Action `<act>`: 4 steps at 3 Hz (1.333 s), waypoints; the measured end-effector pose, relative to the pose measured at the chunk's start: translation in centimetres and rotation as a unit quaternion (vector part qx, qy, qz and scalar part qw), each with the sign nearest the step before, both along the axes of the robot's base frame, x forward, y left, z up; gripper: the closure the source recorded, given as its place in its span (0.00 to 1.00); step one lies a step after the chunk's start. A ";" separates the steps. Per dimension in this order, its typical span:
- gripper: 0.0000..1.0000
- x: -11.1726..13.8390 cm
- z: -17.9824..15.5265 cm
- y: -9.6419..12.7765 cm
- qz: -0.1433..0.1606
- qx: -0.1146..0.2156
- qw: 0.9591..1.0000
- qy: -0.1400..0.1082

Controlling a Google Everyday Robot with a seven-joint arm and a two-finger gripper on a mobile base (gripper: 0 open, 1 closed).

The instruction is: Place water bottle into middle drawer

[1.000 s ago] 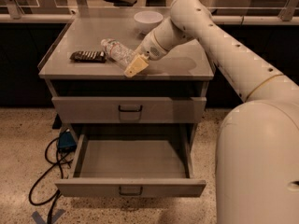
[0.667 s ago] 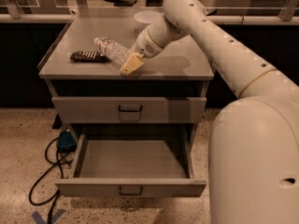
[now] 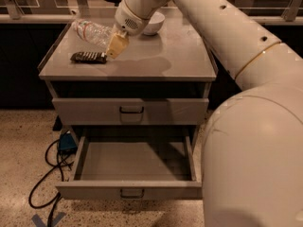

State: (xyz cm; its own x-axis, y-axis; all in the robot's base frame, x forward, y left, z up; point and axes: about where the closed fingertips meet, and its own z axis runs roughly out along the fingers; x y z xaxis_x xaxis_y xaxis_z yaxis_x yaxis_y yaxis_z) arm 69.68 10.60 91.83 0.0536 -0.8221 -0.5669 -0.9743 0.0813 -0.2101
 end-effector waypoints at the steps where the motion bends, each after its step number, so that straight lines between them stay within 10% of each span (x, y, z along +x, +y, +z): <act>1: 1.00 0.2 -0.7 0.1 0.003 -0.001 1.000 0.009; 4: 1.00 -2.9 10.0 -10.9 -0.115 -0.082 0.990 0.010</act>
Offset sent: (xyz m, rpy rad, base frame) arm -0.0270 -0.1163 0.0974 -0.1543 0.0847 -0.2160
